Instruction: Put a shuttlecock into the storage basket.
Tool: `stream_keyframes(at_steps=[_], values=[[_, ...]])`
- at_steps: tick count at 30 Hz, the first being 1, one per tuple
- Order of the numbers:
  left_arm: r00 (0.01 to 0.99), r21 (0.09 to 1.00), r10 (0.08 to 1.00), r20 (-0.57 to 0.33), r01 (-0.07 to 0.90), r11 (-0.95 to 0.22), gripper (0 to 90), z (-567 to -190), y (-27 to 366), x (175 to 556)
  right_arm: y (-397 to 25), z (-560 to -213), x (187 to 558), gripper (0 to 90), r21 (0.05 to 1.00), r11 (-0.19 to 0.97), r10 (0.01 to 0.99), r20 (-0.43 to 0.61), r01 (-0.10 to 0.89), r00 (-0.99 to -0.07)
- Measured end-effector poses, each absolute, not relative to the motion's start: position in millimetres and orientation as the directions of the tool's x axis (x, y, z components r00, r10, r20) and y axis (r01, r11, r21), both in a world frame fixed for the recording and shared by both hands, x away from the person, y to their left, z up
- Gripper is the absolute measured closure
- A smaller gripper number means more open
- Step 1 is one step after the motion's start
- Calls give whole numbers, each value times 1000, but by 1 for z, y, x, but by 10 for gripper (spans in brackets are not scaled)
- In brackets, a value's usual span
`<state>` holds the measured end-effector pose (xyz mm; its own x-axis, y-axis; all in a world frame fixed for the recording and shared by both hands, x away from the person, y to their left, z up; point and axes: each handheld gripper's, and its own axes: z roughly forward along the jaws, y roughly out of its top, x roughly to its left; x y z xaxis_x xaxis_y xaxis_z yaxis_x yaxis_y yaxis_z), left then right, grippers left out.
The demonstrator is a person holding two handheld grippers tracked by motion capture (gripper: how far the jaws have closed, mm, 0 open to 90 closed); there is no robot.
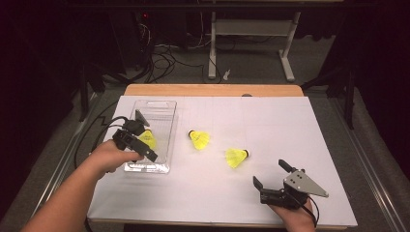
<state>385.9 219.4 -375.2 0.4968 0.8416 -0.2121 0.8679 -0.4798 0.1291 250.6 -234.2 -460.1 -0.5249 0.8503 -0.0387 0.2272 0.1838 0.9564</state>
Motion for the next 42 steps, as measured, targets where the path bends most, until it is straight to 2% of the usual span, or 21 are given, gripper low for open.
stream_keyframes(at_steps=[21,42], values=[[529,141,823,-205,848,-511,6,-361,202,384,-236,-459,251,1,958,175,853,-33,225,-520],[574,189,791,-214,818,-543,6,-346,186,378,-237,-460,249,1,956,190,850,-47,222,-525]])
